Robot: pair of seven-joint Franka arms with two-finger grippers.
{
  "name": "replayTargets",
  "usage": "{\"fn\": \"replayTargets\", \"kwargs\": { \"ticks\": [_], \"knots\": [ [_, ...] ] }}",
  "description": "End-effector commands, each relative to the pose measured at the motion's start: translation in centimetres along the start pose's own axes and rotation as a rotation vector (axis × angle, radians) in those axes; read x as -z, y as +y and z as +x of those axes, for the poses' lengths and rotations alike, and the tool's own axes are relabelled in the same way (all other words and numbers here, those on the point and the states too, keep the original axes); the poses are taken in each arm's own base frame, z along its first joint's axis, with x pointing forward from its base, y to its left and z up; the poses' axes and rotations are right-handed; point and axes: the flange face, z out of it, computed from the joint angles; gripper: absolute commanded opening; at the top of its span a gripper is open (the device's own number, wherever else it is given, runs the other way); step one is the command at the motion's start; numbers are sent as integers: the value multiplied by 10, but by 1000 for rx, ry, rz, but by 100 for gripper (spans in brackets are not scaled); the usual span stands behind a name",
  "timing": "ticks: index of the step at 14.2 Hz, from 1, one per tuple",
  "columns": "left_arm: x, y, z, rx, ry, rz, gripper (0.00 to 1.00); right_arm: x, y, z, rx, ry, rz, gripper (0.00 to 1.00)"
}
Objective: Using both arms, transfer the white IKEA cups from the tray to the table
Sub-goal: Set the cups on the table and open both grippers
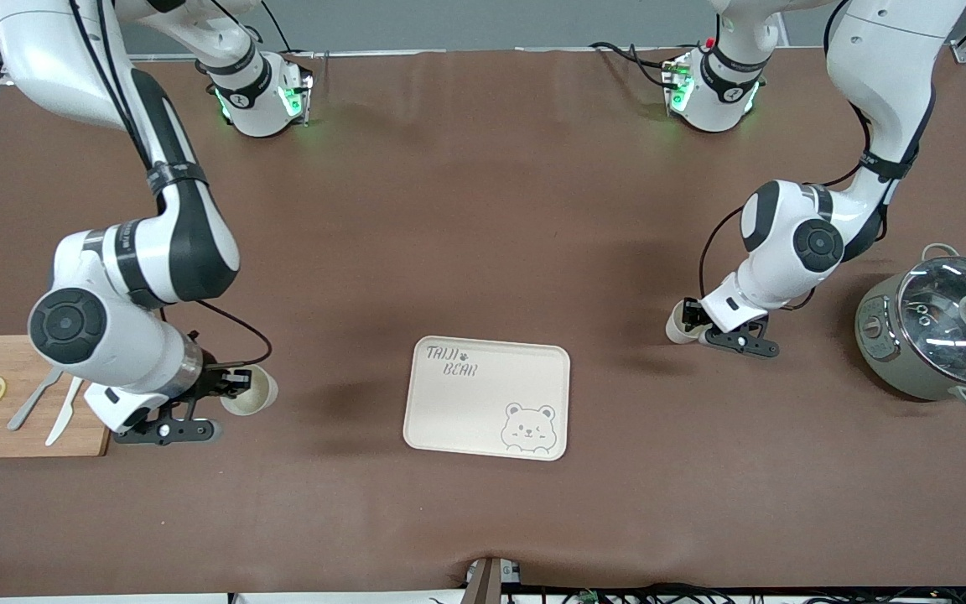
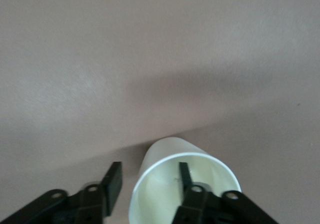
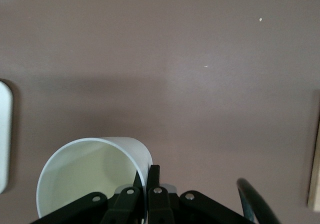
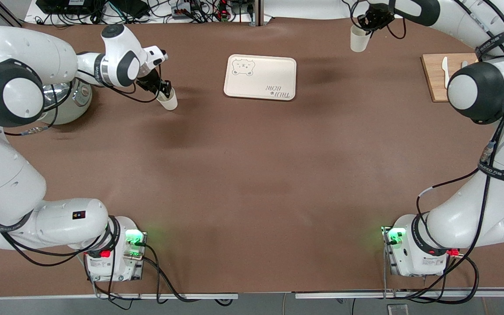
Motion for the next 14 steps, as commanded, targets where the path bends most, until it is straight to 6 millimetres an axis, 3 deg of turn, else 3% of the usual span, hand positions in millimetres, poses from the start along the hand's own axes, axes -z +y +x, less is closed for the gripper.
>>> {"fn": "replayTargets", "kwargs": {
  "ticks": [1, 4, 7, 10, 13, 14],
  "knots": [
    [44, 0, -2, -15, -30, 29, 100, -18, 21, -22, 45, 22, 22, 0],
    [76, -2, 8, -10, -77, 39, 100, -59, 43, -33, 65, 66, 30, 0],
    [108, 0, 26, 36, -111, 30, 100, -91, 48, -42, 37, 119, 83, 0],
    [153, -3, 57, 116, -48, 31, 100, -109, 46, -47, 45, 152, 82, 0],
    [216, -5, 101, 124, 23, 28, 100, -126, 42, -47, 47, 156, 85, 0],
    [226, -10, 108, 127, 26, 27, 100, -132, 40, -46, 49, 158, 86, 0]
  ]
}}
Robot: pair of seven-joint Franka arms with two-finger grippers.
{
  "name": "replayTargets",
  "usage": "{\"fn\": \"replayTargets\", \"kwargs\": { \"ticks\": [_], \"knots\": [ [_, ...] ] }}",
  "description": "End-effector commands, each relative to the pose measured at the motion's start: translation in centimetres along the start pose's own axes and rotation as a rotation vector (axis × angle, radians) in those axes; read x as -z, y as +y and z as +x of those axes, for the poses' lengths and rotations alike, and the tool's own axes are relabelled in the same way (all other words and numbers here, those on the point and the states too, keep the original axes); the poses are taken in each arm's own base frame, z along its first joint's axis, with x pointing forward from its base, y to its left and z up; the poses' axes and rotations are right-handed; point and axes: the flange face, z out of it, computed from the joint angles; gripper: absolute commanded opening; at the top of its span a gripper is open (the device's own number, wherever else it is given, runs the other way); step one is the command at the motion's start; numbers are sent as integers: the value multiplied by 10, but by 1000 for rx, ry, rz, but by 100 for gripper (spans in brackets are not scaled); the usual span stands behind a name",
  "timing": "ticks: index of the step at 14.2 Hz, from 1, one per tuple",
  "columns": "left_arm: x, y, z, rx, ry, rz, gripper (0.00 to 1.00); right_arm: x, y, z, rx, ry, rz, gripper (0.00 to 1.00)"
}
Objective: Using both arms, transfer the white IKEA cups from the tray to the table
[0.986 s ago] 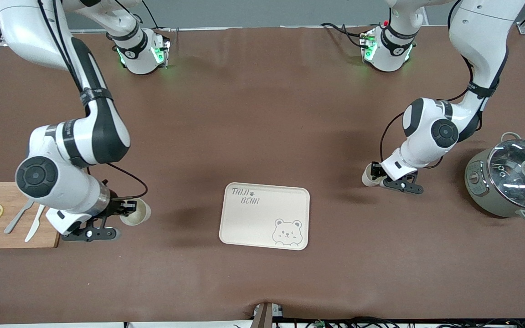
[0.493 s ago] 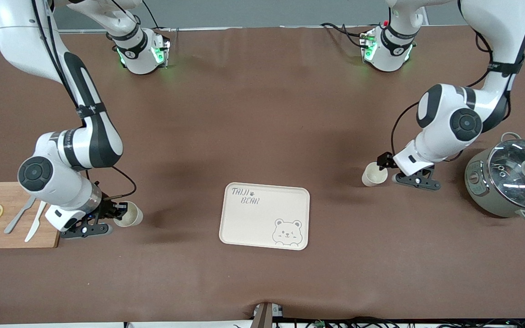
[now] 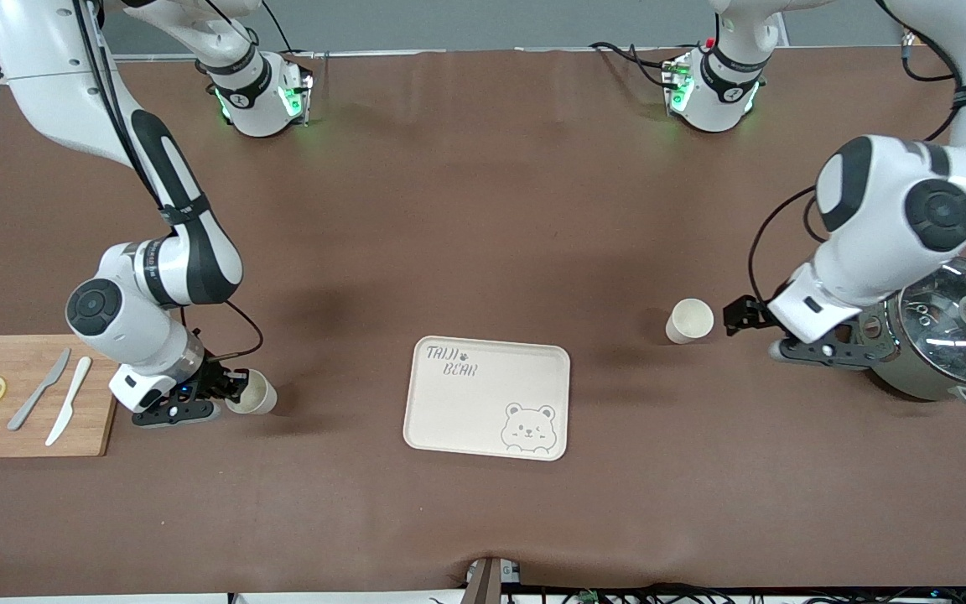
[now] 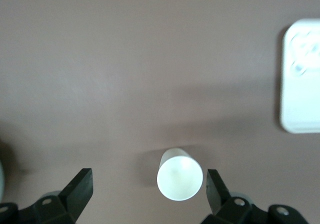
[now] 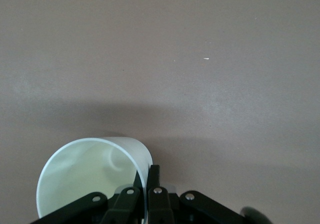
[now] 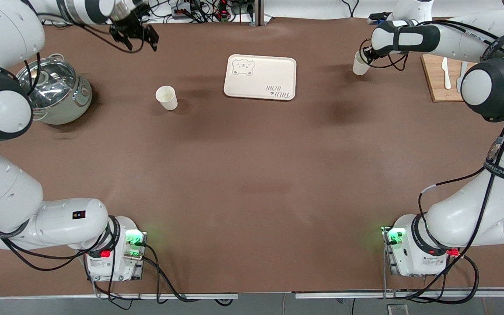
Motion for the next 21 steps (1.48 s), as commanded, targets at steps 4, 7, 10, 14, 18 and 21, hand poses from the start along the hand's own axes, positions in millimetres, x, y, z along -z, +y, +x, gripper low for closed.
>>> {"fn": "replayTargets", "kwargs": {
  "ticks": [4, 7, 10, 14, 18, 21],
  "knots": [
    [31, -12, 30, 25, -18, -17, 100, -24, -4, -5, 6, 23, 22, 0],
    [54, -18, 34, 54, -15, -16, 100, -27, -5, -6, 7, 18, 22, 0],
    [60, -35, 46, 98, 7, -18, 100, -26, -7, -4, 7, 30, 22, 2],
    [40, -82, 54, 172, -13, 10, 100, -14, -6, 5, 8, 44, 22, 100],
    [72, -135, 45, 260, -37, 54, 100, 49, 0, 36, 2, -60, 26, 100],
    [81, -141, 42, 293, -37, -2, 100, 136, 11, 50, -11, -163, 29, 100]
  ]
}}
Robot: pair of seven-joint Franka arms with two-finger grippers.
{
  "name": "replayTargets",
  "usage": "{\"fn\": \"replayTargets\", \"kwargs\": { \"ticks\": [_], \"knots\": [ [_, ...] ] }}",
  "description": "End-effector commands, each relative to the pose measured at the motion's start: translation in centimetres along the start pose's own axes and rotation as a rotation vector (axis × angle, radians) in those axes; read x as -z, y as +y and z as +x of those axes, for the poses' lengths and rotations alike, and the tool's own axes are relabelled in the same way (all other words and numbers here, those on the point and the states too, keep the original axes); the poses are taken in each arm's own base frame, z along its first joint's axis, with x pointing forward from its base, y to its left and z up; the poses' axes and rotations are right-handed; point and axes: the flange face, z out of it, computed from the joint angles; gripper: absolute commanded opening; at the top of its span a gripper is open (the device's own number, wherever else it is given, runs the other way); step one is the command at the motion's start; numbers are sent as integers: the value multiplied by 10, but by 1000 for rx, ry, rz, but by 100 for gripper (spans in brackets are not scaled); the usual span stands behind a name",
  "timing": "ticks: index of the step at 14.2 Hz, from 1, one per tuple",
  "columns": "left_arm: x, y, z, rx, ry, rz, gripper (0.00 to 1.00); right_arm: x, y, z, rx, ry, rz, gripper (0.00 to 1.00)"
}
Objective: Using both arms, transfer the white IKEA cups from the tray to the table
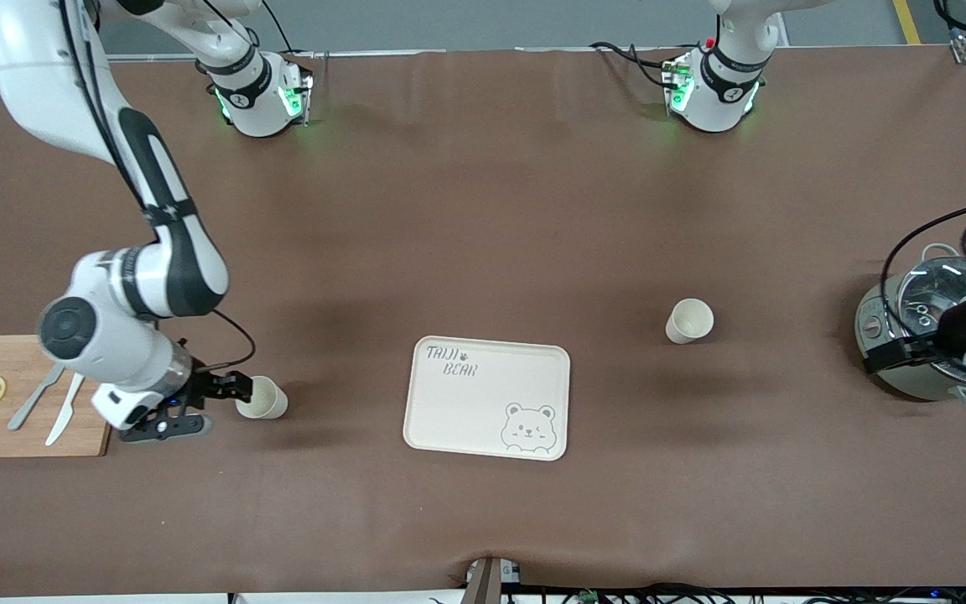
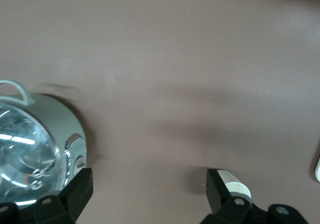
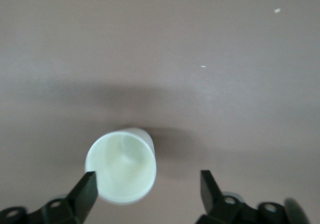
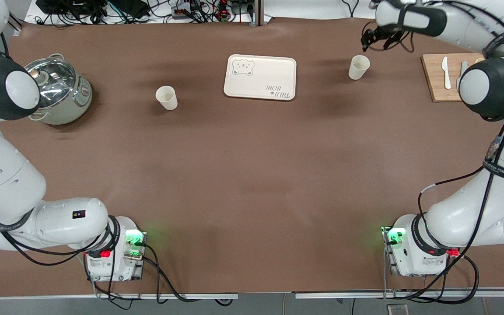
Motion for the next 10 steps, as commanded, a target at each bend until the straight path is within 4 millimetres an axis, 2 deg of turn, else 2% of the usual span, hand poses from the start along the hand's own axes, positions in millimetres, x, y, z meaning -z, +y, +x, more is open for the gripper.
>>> {"fn": "replayTargets", "kwargs": {
  "ticks": [1, 3, 4, 6, 7, 10],
  "knots": [
    [8, 18, -4, 9, -17, -48, 100, 83, 7, -5, -12, -68, 26, 100],
    [16, 47, -16, 47, -55, -59, 100, 132, -3, -15, -95, -102, 28, 100],
    [46, 64, -30, 27, -58, -61, 100, 146, -8, -20, -158, -118, 24, 100],
    [82, 74, -57, -17, -86, -49, 100, 173, -29, -31, -204, -112, 15, 100],
    [98, 85, -68, -51, -68, -57, 100, 181, -33, -34, -201, -104, 13, 100],
    [110, 132, -91, -118, -64, -70, 100, 193, -27, -44, -213, -130, 7, 100]
  ]
}}
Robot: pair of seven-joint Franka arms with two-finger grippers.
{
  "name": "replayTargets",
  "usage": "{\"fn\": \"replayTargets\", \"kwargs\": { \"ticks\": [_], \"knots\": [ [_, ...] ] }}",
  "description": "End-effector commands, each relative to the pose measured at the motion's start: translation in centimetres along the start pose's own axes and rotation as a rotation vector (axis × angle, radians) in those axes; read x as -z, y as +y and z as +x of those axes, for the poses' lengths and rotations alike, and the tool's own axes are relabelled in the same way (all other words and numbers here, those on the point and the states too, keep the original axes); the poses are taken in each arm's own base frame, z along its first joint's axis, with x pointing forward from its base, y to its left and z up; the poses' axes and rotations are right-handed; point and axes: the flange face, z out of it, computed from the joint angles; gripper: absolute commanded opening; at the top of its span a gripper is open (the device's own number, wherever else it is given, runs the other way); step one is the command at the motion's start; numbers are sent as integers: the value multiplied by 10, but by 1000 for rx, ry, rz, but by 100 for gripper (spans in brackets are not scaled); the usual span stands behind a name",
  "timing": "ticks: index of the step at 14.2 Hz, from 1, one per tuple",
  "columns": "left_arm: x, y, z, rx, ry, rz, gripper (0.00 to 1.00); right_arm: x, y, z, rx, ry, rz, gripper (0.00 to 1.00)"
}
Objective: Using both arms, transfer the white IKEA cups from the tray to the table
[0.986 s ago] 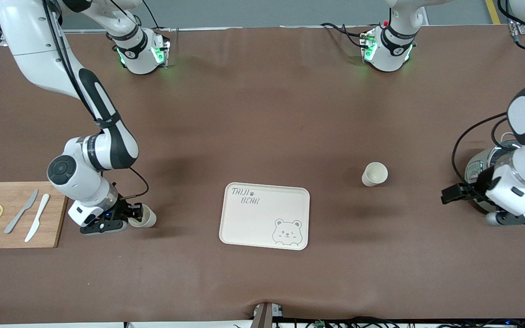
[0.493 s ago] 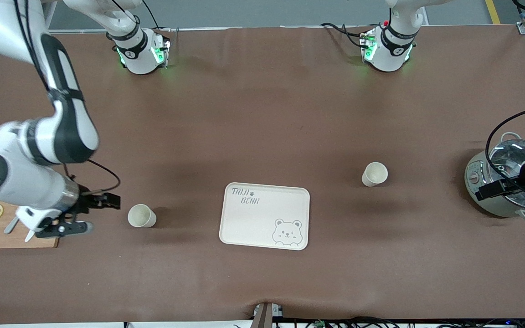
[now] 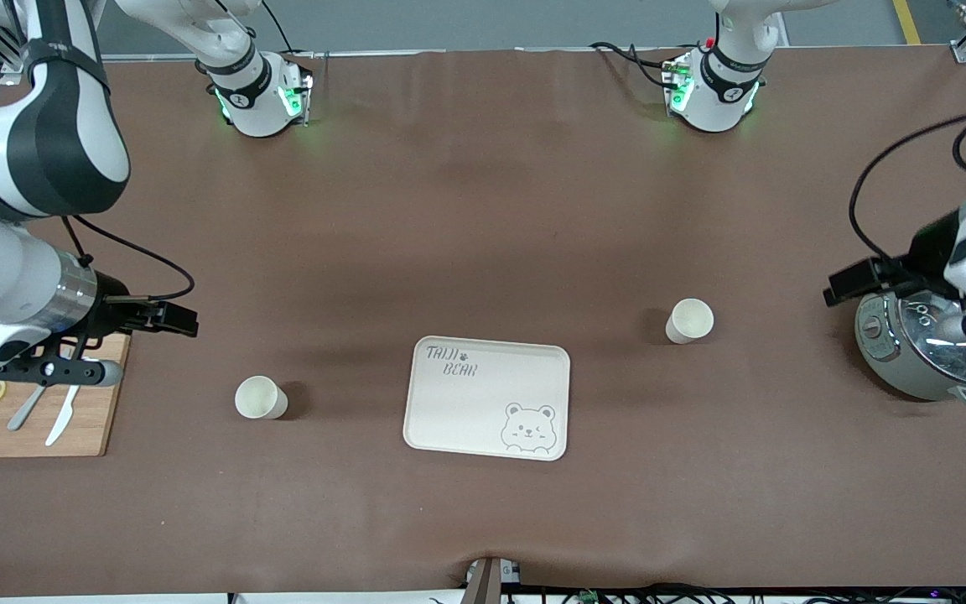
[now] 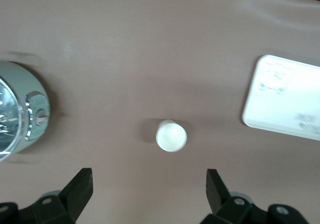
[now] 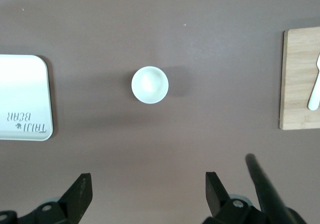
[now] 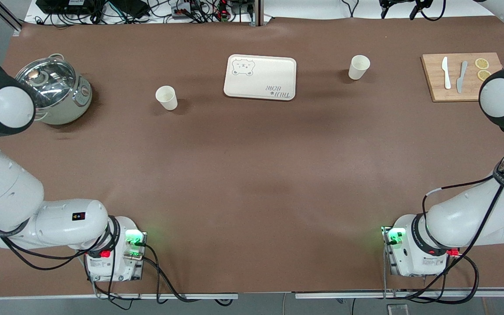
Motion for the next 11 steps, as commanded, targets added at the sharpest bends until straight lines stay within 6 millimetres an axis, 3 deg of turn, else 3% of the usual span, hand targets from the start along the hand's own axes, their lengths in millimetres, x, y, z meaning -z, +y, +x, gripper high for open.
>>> {"fn": "replayTargets", "kwargs": {
  "ticks": [1, 2, 4, 8, 11],
  "knots": [
    [9, 7, -15, -18, -5, 27, 100, 14, 14, -10, -35, -14, 5, 100],
    [9, 17, -21, -58, -21, 27, 100, 16, 23, -11, -46, -16, 4, 100],
    [12, 14, -27, -190, -39, 49, 100, 21, 59, -9, -70, -12, 5, 100],
    [1, 15, -42, -213, -71, 62, 100, 28, 160, -9, 38, -7, 12, 100],
    [-5, 19, -42, -205, -70, 58, 100, 28, 191, -10, 5, -2, -17, 100]
  ]
}}
